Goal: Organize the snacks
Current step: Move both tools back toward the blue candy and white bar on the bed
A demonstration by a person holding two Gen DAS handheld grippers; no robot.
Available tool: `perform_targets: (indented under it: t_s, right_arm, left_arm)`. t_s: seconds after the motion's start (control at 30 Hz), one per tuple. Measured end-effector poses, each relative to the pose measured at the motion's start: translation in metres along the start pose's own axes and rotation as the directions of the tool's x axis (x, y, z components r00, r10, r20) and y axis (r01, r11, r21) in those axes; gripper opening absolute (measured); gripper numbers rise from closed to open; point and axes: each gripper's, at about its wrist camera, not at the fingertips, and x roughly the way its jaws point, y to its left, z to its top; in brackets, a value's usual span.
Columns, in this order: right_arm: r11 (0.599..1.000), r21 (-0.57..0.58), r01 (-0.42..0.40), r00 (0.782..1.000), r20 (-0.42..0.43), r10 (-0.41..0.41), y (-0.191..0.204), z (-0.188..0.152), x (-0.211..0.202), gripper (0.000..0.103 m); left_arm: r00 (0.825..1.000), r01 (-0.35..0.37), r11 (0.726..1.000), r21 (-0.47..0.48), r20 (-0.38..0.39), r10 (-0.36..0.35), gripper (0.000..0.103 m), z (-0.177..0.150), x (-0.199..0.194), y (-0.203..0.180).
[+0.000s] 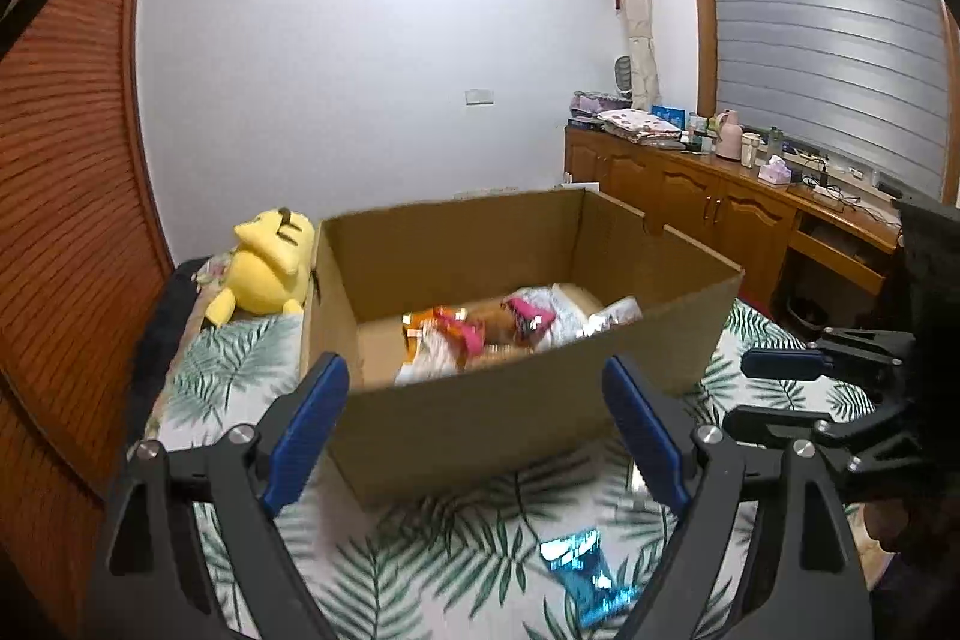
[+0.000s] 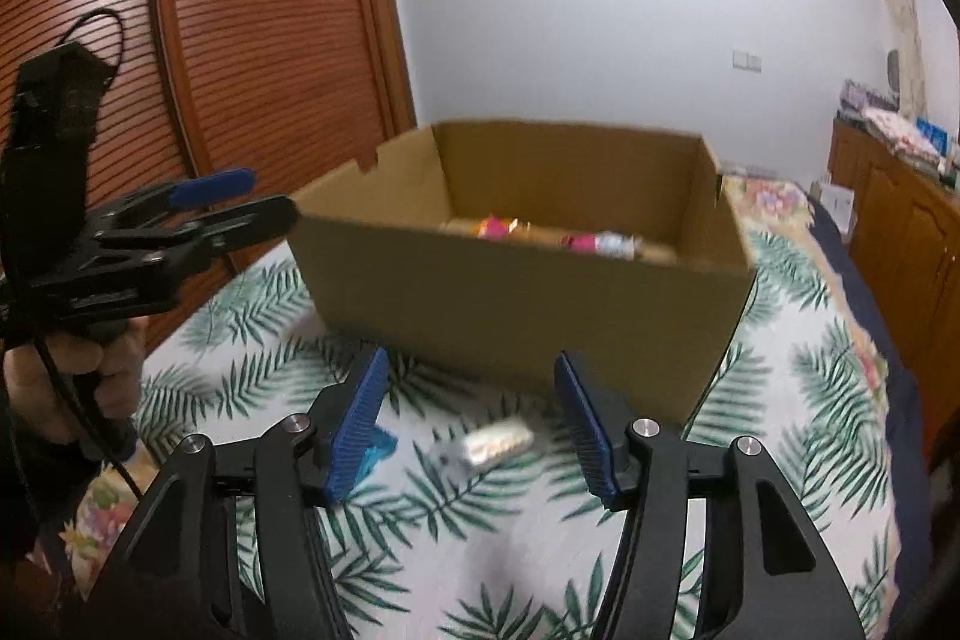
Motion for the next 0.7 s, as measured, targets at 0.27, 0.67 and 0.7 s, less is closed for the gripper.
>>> perform_targets:
  t_s: [0.27, 0.67, 0.7]
  right_arm:
    - [0.999, 0.024, 0.031, 0.997, -0.066, -0.030, 0.000, -0.019, 0.026, 0.054]
    - [0.995, 0.040, 0.092, 0.985, -0.151, -0.085, -0.007, -0.029, 0.071, 0.050]
    - [0.994, 0.042, 0.097, 0.983, -0.159, -0.089, -0.008, -0.028, 0.072, 0.050]
  left_arm:
    - [0.998, 0.002, 0.996, -0.092, -0.055, -0.007, 0.087, -0.051, 0.002, 0.007]
    - [0.996, -0.028, 0.991, -0.132, -0.085, 0.017, 0.087, -0.082, 0.025, 0.013]
    - [0.997, -0.031, 0.990, -0.138, -0.077, 0.020, 0.087, -0.082, 0.025, 0.014]
